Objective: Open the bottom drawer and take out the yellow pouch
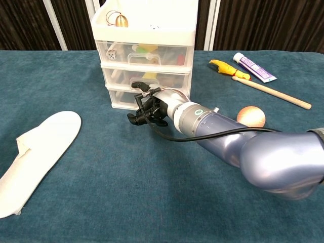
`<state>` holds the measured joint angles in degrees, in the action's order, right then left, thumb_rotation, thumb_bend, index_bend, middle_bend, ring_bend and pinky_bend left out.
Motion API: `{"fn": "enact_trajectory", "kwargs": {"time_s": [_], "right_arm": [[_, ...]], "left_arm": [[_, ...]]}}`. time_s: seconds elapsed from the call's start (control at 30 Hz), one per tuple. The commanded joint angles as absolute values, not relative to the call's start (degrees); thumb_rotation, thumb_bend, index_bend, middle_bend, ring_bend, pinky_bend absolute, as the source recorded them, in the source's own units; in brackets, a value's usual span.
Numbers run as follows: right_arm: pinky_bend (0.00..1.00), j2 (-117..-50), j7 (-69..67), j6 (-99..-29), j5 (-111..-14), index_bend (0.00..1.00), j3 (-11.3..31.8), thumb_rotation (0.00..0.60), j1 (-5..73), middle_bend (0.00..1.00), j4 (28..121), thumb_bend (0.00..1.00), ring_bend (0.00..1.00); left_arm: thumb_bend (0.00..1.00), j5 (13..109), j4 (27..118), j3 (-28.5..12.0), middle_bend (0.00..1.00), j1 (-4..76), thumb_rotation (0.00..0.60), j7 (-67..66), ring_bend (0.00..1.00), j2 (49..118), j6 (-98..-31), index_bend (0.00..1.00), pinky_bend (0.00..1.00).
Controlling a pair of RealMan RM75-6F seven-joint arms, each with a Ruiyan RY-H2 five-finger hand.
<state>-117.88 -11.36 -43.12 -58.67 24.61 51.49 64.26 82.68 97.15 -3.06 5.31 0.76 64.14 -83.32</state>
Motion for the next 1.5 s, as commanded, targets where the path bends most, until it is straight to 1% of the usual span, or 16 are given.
{"fn": "enact_trajectory", "kwargs": {"time_s": [0.03, 1.5], "right_arm": [[0.94, -117.74, -11.32, -43.25, -58.9, 0.06, 24.34, 0.6, 51.39, 0.83, 64.56, 0.52, 0.93], [0.94, -114.06, -9.38, -46.03, -60.87, 0.07, 18.63, 0.6, 46.68, 0.83, 75.58, 0.52, 0.93]], "left_arm": [[0.47, 82.69, 97.14, -3.04, 0.0, 5.31, 0.6, 0.75, 0.0, 64.14, -83.31, 0.05, 0.0], [0.47, 82.51, 97.21, -3.1, 0.0, 5.24, 0.6, 0.16, 0.0, 64.2, -83.41, 0.05, 0.0]]}}
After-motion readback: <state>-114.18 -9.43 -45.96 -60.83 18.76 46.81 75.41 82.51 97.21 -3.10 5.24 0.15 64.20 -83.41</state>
